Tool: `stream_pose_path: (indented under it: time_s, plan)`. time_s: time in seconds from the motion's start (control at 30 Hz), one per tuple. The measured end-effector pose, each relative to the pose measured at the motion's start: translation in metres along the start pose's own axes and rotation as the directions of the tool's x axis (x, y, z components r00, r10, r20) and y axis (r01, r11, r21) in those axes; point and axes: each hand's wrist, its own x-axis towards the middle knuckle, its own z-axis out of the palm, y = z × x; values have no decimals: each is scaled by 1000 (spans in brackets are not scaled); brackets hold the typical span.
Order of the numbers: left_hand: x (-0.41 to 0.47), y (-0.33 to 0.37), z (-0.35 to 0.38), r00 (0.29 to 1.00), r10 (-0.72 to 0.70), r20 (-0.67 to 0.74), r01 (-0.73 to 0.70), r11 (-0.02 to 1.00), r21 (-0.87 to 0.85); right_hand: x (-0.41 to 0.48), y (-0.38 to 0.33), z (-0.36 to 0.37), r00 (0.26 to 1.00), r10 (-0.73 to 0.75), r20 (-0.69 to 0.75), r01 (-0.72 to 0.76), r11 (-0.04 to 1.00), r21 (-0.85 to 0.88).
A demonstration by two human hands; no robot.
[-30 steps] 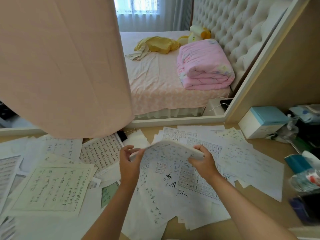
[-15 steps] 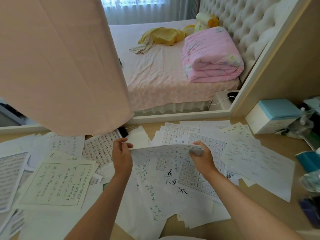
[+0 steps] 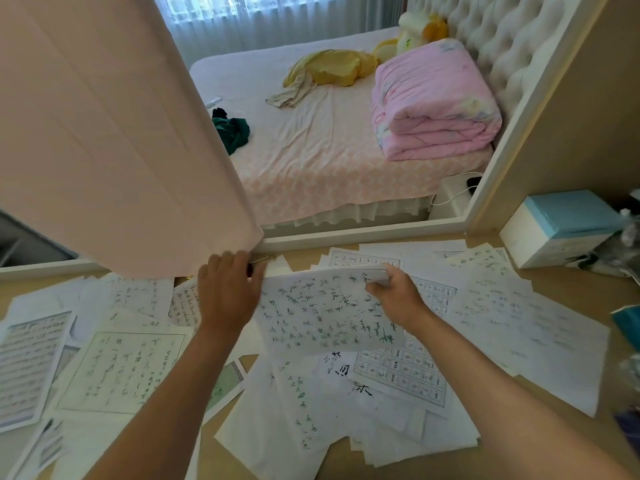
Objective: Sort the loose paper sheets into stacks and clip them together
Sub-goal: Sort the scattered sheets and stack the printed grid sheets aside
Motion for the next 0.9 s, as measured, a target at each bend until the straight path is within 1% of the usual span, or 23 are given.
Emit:
stream_pose_path:
  time_s: [0.03,0.07,0.1,0.13,0.17,0.2,0.27,0.37,0.43,0.47,0.5,0.53,0.57,0.63,0.67,0.7,0.73,0.77,0.83,0.9]
  plan:
    - [5,15,-7,995,91,37,-90,996,-21,1,-6,-1,999,-35,41,36,999,-24]
    - [9,31,-13,970,205,133,-192,976,-105,3,-13,-2,994,-66,82,70,996,-58]
    - [12,48,-20,918,298,260,-250,947,-203,5,-18,-3,989,-88,117,99,991,-94]
    - [12,63,-23,851,352,389,-260,927,-270,6,-24,-3,984,-99,145,118,985,-128]
    - [12,73,-23,796,372,478,-253,921,-295,8,-28,-3,979,-109,170,135,979,-153]
    - [11,76,-22,768,361,528,-229,926,-300,9,-33,-3,975,-120,189,151,975,-160]
    - [8,70,-21,783,312,539,-132,929,-346,12,-40,-5,973,-128,193,155,980,-128]
    - [-1,50,-24,823,288,489,-41,890,-455,16,-41,-12,977,-104,189,119,991,-69]
    - [-5,33,-27,840,244,484,56,849,-525,17,-34,-17,963,-12,270,27,998,-51]
    - [-6,23,-28,843,208,496,131,815,-564,16,-31,-18,944,38,327,-25,999,-44]
    - [-6,12,-30,838,173,517,217,764,-607,14,-26,-17,924,69,377,-71,997,-6]
    - [-7,1,-29,825,143,547,304,703,-643,12,-20,-14,907,84,413,-124,990,73]
    - [-8,-10,-28,807,119,578,392,624,-676,10,-13,-8,894,93,438,-196,961,196]
    - [-14,-29,-23,765,56,641,557,441,-704,4,-1,14,878,101,469,-318,853,413]
    - [-19,-38,-18,745,17,667,616,367,-697,-3,1,29,869,112,482,-349,830,436]
    - [-24,-47,-11,724,-12,689,658,310,-686,-8,6,49,868,144,476,-364,835,412]
    - [-30,-56,-1,697,-38,716,694,285,-661,-16,8,70,872,178,456,-359,867,347]
    - [-37,-66,8,661,-60,748,729,289,-621,-20,14,93,883,243,401,-363,896,257]
    - [-51,-86,28,580,-87,810,774,369,-515,-26,23,138,905,351,240,-374,926,55]
    - [-64,-107,44,523,-86,848,774,465,-430,-30,31,179,904,414,109,-401,908,-125]
